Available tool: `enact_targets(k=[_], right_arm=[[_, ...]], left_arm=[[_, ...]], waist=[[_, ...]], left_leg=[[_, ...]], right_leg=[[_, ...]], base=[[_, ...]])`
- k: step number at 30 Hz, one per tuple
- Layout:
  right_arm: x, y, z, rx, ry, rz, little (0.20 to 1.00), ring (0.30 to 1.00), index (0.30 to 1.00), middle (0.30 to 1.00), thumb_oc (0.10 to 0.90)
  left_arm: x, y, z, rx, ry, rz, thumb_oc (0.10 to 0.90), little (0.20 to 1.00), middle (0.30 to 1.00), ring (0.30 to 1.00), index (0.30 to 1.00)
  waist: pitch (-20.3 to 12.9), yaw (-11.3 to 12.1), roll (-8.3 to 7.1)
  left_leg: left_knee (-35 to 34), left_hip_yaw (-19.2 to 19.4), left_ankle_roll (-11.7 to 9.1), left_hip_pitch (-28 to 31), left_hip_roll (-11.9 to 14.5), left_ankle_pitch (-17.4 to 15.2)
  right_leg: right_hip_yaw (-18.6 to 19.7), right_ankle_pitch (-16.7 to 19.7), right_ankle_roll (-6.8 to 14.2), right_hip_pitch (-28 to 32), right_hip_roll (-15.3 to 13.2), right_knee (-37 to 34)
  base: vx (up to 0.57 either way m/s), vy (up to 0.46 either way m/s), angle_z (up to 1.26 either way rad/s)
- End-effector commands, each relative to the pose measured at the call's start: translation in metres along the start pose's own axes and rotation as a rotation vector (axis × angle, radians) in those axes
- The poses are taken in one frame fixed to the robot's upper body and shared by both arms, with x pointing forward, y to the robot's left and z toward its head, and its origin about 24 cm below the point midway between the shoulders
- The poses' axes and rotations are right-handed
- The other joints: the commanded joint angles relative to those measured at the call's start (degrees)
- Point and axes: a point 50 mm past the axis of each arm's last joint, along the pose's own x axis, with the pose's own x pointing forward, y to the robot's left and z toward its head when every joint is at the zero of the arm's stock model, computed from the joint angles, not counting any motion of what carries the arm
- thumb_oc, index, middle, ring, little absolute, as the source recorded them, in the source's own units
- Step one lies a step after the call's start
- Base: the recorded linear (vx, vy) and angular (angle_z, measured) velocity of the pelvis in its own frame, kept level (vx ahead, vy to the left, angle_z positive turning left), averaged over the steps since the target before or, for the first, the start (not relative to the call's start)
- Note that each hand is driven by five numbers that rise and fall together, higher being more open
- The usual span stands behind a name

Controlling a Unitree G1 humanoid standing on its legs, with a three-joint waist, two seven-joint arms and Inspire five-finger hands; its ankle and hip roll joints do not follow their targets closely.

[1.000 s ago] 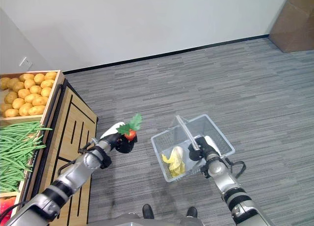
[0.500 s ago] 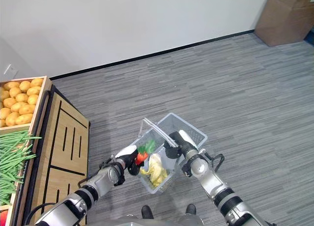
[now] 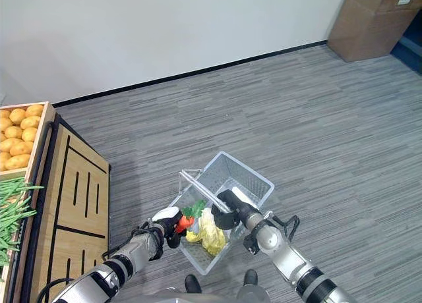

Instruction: Get the vegetables into the basket

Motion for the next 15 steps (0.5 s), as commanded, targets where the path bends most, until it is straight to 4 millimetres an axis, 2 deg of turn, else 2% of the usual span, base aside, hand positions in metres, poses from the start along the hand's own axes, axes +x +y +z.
enact_targets(k=[1,6,7,9,14,15], right_arm=[[0.007,-0.019,0.112,-0.02,-0.532,-0.014,0.3,0.3,0.3,0.3,0.4],[0.014,-0.015,0.114,-0.082,-0.515,0.048,0.3,0.3,0.3,0.3,0.4],[0.011,-0.019,0.119,-0.079,-0.539,0.047,0.3,0.3,0.3,0.3,0.4],[0.011,-0.02,0.119,-0.08,-0.54,0.047,0.3,0.3,0.3,0.3,0.4],[0.005,-0.017,0.116,0.002,-0.551,0.084,0.3,0.3,0.3,0.3,0.4],[0.004,-0.017,0.117,-0.016,-0.553,0.093,0.3,0.3,0.3,0.3,0.4]], left_arm=[[0.009,0.027,0.008,0.102,-0.021,0.052,0.4,0.3,0.3,0.3,0.3],[0.01,0.027,0.02,0.091,-0.063,0.054,0.4,0.3,0.3,0.3,0.3],[0.005,0.029,0.006,0.067,-0.065,0.049,0.4,0.3,0.3,0.3,0.3],[0.004,0.031,0.011,0.071,-0.097,0.046,0.4,0.3,0.3,0.3,0.3],[-0.002,0.019,0.0,0.086,-0.092,0.008,0.4,0.3,0.3,0.3,0.3],[-0.004,0.016,-0.005,0.109,-0.09,-0.008,0.614,0.599,0.599,0.599,0.599]], waist=[[-1.8,1.1,-1.72],[-1.8,1.4,-2.07],[-1.9,1.9,-1.91],[-2.1,2.0,-1.66],[-2.3,2.4,-1.12],[-2.3,2.7,-0.94]], left_leg=[[2.6,-1.9,-3.0,3.0,0.3,-6.1],[3.3,-2.5,-3.1,3.0,0.4,-6.3],[3.4,-2.7,-3.1,3.0,0.4,-6.4],[3.5,-2.9,-3.2,3.1,0.4,-6.4],[3.4,-3.4,-3.2,3.4,0.3,-6.3],[3.2,-3.5,-3.2,3.4,0.2,-6.2]], right_leg=[[0.2,-8.4,1.1,-0.6,-0.5,6.3],[-0.1,-8.8,0.9,0.0,-0.5,6.3],[-0.3,-9.0,0.8,0.3,-0.5,6.3],[-0.6,-9.1,0.8,0.6,-0.6,6.3],[-1.1,-9.2,0.7,1.2,-0.6,6.0],[-1.2,-9.1,0.7,1.3,-0.7,5.8]], base=[[0.0,0.0,0.0],[0.0,-0.006,0.0],[0.0,-0.013,0.03],[0.0,-0.019,0.11],[-0.01,-0.009,0.1],[-0.02,-0.009,0.04]])
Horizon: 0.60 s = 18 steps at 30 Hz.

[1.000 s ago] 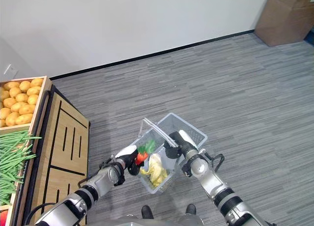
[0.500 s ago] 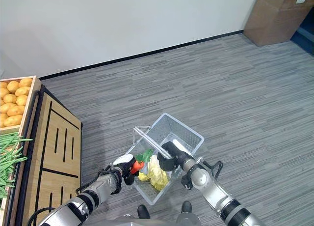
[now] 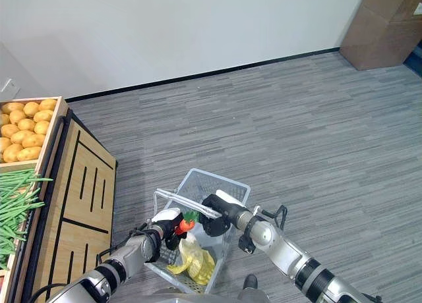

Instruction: Get the vegetables into the basket

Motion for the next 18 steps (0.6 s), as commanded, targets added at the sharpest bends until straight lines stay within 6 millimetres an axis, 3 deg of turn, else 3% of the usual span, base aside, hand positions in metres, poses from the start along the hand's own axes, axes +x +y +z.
enact_targets(k=[1,14,18], right_arm=[[0.0,-0.031,0.093,-0.006,-0.474,-0.092,0.3,0.3,0.3,0.3,0.4],[-0.002,-0.034,0.092,-0.038,-0.467,-0.105,0.3,0.3,0.3,0.3,0.4],[0.002,-0.032,0.081,-0.038,-0.412,-0.109,0.3,0.3,0.3,0.3,0.4]], left_arm=[[0.005,0.023,0.003,0.087,-0.03,0.037,0.9,1.0,1.0,1.0,1.0],[0.001,0.027,0.002,0.095,-0.057,0.056,0.9,1.0,1.0,1.0,1.0],[-0.001,0.028,0.002,0.086,-0.065,0.058,0.9,1.0,1.0,1.0,1.0]], waist=[[-2.2,1.1,-0.62],[-2.2,1.6,-0.03],[-2.2,1.8,0.02]], left_leg=[[3.1,-1.8,-3.2,2.6,0.3,-6.2],[2.3,-2.5,-3.1,2.8,0.1,-5.9],[2.3,-2.8,-3.1,3.0,0.1,-5.9]], right_leg=[[0.4,-9.1,0.7,-0.7,-0.6,6.5],[-0.4,-8.9,0.7,-0.2,-0.7,6.0],[-0.7,-8.9,0.7,0.2,-0.8,5.8]], base=[[0.0,0.0,0.0],[0.0,0.0,0.0],[-0.01,-0.01,0.06]])
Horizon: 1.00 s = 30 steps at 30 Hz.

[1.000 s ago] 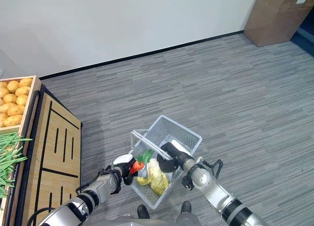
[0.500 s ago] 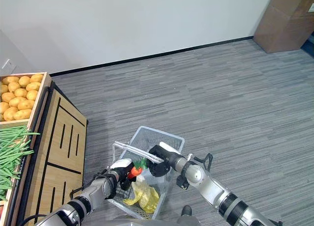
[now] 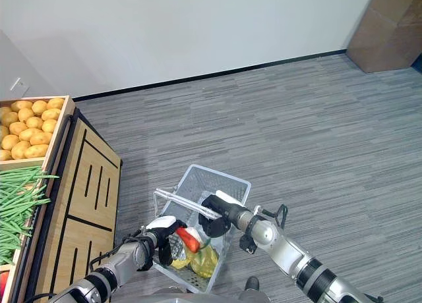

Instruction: Get the vegetables into the basket

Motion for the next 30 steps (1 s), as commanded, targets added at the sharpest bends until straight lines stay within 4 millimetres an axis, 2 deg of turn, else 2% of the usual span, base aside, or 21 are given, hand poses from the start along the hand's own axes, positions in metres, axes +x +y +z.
enact_targets(k=[1,5,9,10,11,13,15,19,20,23,24,25,26,27,28,29,30], right_arm=[[0.004,-0.03,0.081,-0.029,-0.413,-0.123,0.3,0.3,0.3,0.3,0.4],[0.012,-0.025,0.051,-0.008,-0.271,-0.13,0.3,0.3,0.3,0.3,0.4],[0.015,-0.017,0.01,0.017,-0.09,-0.158,0.3,0.3,0.3,0.3,0.4],[0.014,-0.013,-0.011,0.033,0.003,-0.174,0.3,0.3,0.3,0.3,0.4],[0.013,-0.011,-0.023,0.039,0.056,-0.186,0.3,0.3,0.3,0.3,0.4],[0.012,-0.009,-0.03,0.046,0.085,-0.194,0.3,0.3,0.3,0.3,0.4],[0.009,-0.007,-0.048,0.07,0.165,-0.224,0.3,0.3,0.3,0.3,0.4],[-0.002,-0.006,-0.076,0.125,0.289,-0.287,0.3,0.3,0.3,0.3,0.4],[-0.009,-0.004,-0.092,0.167,0.363,-0.329,0.3,0.3,0.3,0.3,0.4],[-0.017,-0.003,-0.106,0.202,0.424,-0.363,0.3,0.3,0.3,0.3,0.4],[-0.025,-0.002,-0.119,0.239,0.485,-0.406,0.3,0.3,0.3,0.3,0.4],[-0.025,-0.002,-0.12,0.239,0.485,-0.407,0.3,0.3,0.3,0.3,0.4],[-0.042,0.004,-0.145,0.322,0.611,-0.473,0.3,0.3,0.3,0.3,0.4],[-0.042,0.004,-0.145,0.323,0.61,-0.474,0.3,0.3,0.3,0.3,0.4],[-0.049,0.008,-0.154,0.336,0.659,-0.477,0.3,0.3,0.3,0.3,0.4],[-0.059,0.019,-0.167,0.362,0.737,-0.469,0.3,0.3,0.3,0.3,0.4],[-0.058,0.018,-0.167,0.361,0.735,-0.472,0.3,0.3,0.3,0.3,0.4]], left_arm=[[0.006,0.032,0.005,0.071,-0.037,0.076,0.9,1.0,1.0,1.0,1.0],[0.005,0.032,0.005,0.056,-0.039,0.077,0.9,1.0,1.0,1.0,1.0],[0.005,0.033,0.004,0.017,-0.042,0.081,0.9,1.0,1.0,1.0,1.0],[0.004,0.032,0.004,-0.003,-0.042,0.081,0.9,1.0,1.0,1.0,1.0],[0.004,0.03,0.004,-0.016,-0.042,0.075,0.9,1.0,1.0,1.0,1.0],[0.003,0.029,0.002,-0.034,-0.039,0.074,0.9,1.0,1.0,1.0,1.0],[0.003,0.028,0.001,-0.057,-0.036,0.079,0.9,1.0,1.0,1.0,1.0],[0.001,0.021,-0.005,-0.099,-0.014,0.071,0.9,1.0,1.0,1.0,1.0],[0.0,0.02,-0.007,-0.121,-0.002,0.076,0.9,1.0,1.0,1.0,1.0],[0.0,0.017,-0.011,-0.131,0.013,0.072,0.9,1.0,1.0,1.0,1.0],[-0.001,0.013,-0.016,-0.15,0.035,0.07,0.9,1.0,1.0,1.0,1.0],[-0.001,0.012,-0.016,-0.149,0.034,0.07,0.9,1.0,1.0,1.0,1.0],[-0.003,0.002,-0.029,-0.199,0.102,0.064,0.9,1.0,1.0,1.0,1.0],[-0.003,0.002,-0.029,-0.199,0.101,0.064,0.9,1.0,1.0,1.0,1.0],[-0.004,-0.004,-0.035,-0.226,0.135,0.053,0.9,1.0,1.0,1.0,1.0],[-0.005,-0.018,-0.054,-0.265,0.258,0.01,0.9,1.0,1.0,1.0,1.0],[-0.004,-0.018,-0.053,-0.265,0.256,0.012,0.9,1.0,1.0,1.0,1.0]], waist=[[-2.1,0.8,-0.84],[-2.4,1.0,-0.8],[-2.6,1.0,-0.67],[-2.6,1.0,-0.62],[-2.7,1.0,-0.57],[-2.7,1.0,-0.61],[-2.7,0.8,-0.57],[-2.7,0.8,-0.57],[-2.8,0.7,-0.62],[-2.8,0.7,-0.64],[-2.8,0.7,-0.68],[-2.8,0.7,-0.68],[-2.7,0.6,-0.62],[-2.7,0.7,-0.62],[-2.8,0.7,-0.62],[-3.1,0.0,-0.73],[-3.0,0.0,-0.65]], left_leg=[[2.3,-2.0,-3.2,2.9,0.1,-6.0],[2.0,-2.2,-3.2,2.9,0.1,-5.7],[1.2,-2.4,-3.2,3.0,0.1,-5.4],[1.0,-2.6,-3.2,3.0,0.1,-5.3],[0.9,-2.6,-3.2,3.1,0.0,-5.3],[0.9,-2.7,-3.2,3.1,0.1,-5.2],[0.9,-2.9,-3.2,3.2,0.0,-5.3],[1.1,-3.0,-3.1,3.3,0.0,-5.5],[1.4,-3.9,-3.4,3.5,0.0,-5.9],[1.4,-3.9,-3.5,3.5,0.1,-5.9],[1.3,-3.8,-3.5,3.4,0.1,-5.7],[1.3,-3.8,-3.5,3.4,0.1,-5.7],[0.9,-3.8,-3.5,3.2,0.1,-5.5],[0.9,-3.8,-3.5,3.2,0.1,-5.4],[0.7,-3.8,-3.5,3.2,0.0,-5.3],[0.2,-3.6,-3.6,3.3,0.0,-5.2],[0.2,-3.5,-3.6,3.3,0.0,-5.2]], right_leg=[[0.2,-8.8,0.7,-0.3,-0.5,5.9],[-0.1,-8.7,0.7,-0.2,-0.5,5.8],[-0.4,-8.4,0.7,-0.1,-0.4,5.4],[-0.6,-8.4,0.7,-0.2,-0.4,5.4],[-0.6,-8.4,0.8,-0.1,-0.4,5.4],[-0.7,-8.4,0.7,0.0,-0.4,5.4],[-0.7,-8.4,0.8,0.1,-0.3,5.4],[-0.8,-8.5,0.7,0.4,-0.3,5.3],[-0.1,-9.0,1.1,0.6,-0.2,5.4],[0.0,-8.9,1.1,0.5,-0.2,5.4],[0.0,-8.8,1.1,0.4,-0.1,5.3],[0.0,-8.8,1.1,0.4,-0.1,5.3],[-0.1,-8.7,1.1,0.2,-0.1,5.1],[-0.1,-8.7,1.1,0.2,0.0,5.1],[-0.1,-8.7,1.1,0.1,0.0,5.0],[0.2,-8.5,1.1,-0.1,0.1,4.9],[0.2,-8.5,1.1,-0.1,0.2,4.8]], base=[[-0.01,-0.007,0.04],[-0.01,-0.008,0.04],[-0.01,-0.007,0.04],[0.0,-0.008,0.05],[0.01,-0.011,0.06],[0.01,-0.006,0.06],[0.01,-0.003,0.02],[0.02,-0.003,0.0],[0.06,-0.013,0.02],[0.02,-0.007,0.05],[0.0,0.0,0.0],[0.0,0.0,0.0],[0.0,0.0,0.0],[0.0,0.0,0.0],[0.0,0.0,0.0],[0.0,0.0,0.0],[0.0,0.0,0.0]])
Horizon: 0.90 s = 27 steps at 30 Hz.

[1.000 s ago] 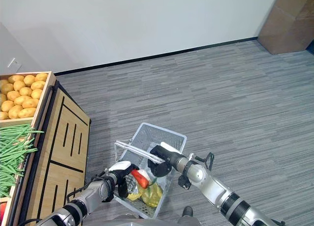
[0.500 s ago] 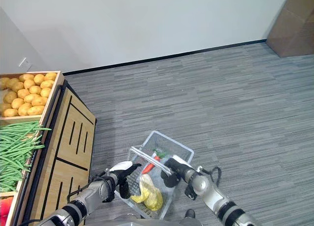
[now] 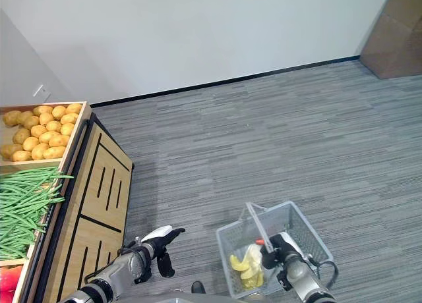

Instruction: Get the vegetables into the basket

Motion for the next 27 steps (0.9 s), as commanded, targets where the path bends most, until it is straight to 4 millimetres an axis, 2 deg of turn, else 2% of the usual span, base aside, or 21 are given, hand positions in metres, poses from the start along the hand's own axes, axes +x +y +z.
enact_targets(k=[1,3,6,10,14,20,27], right_arm=[[0.007,-0.007,0.033,0.1,-0.105,-0.054,0.3,0.3,0.3,0.3,0.4],[0.006,-0.004,0.0,0.166,0.034,-0.055,0.3,0.3,0.3,0.3,0.4],[0.003,0.002,-0.019,0.226,0.115,-0.046,0.3,0.3,0.3,0.3,0.4],[0.0,0.01,-0.034,0.246,0.176,-0.034,0.3,0.3,0.3,0.3,0.4],[-0.008,0.021,-0.059,0.232,0.279,-0.01,0.3,0.3,0.3,0.3,0.4],[-0.018,0.032,-0.081,0.239,0.375,0.013,0.3,0.3,0.3,0.3,0.4],[-0.019,0.036,-0.083,0.269,0.38,0.017,0.3,0.3,0.3,0.3,0.4]], left_arm=[[0.009,0.027,-0.016,-0.1,0.127,0.106,0.9,1.0,1.0,1.0,1.0],[0.003,0.014,-0.04,-0.296,0.247,0.111,0.9,1.0,1.0,1.0,1.0],[-0.003,-0.004,-0.056,-0.414,0.343,0.083,0.9,1.0,1.0,1.0,1.0],[-0.009,-0.017,-0.066,-0.446,0.405,0.059,0.9,1.0,1.0,1.0,1.0],[-0.013,-0.027,-0.07,-0.466,0.427,0.063,0.9,1.0,1.0,1.0,1.0],[-0.013,-0.03,-0.07,-0.495,0.433,0.075,0.9,1.0,1.0,1.0,1.0],[-0.014,-0.033,-0.071,-0.522,0.442,0.072,0.9,1.0,1.0,1.0,1.0]], waist=[[-1.9,0.0,-2.23],[-1.8,-0.1,-2.34],[-1.8,-0.3,-2.53],[-1.8,-0.4,-2.73],[-1.6,-0.2,-2.99],[-1.8,-0.1,-3.34],[-2.0,-0.4,-3.6]], left_leg=[[0.1,-1.5,-3.5,2.5,0.0,-5.2],[0.0,-1.2,-3.4,2.3,0.0,-5.2],[0.0,-1.2,-3.4,2.1,0.0,-5.2],[0.0,-1.0,-3.5,2.2,0.0,-5.3],[0.0,-1.0,-3.4,2.1,0.0,-5.2],[0.0,-1.4,-3.5,2.0,0.2,-5.1],[0.0,-1.2,-3.5,1.8,0.2,-5.1]], right_leg=[[1.9,-7.7,0.9,-1.6,0.2,4.8],[2.0,-7.4,0.8,-1.8,0.3,4.6],[2.2,-7.3,0.7,-1.9,0.5,4.3],[2.5,-7.3,0.7,-2.0,0.6,4.3],[2.9,-7.2,0.7,-2.2,0.9,4.2],[2.8,-7.3,0.5,-2.1,1.1,4.1],[2.7,-7.1,0.5,-2.1,1.2,3.7]], base=[[0.01,0.013,-0.03],[0.02,0.018,-0.12],[0.01,0.003,-0.03],[0.01,-0.001,-0.01],[0.01,-0.006,-0.12],[0.0,0.0,0.0],[0.0,0.0,0.0]])
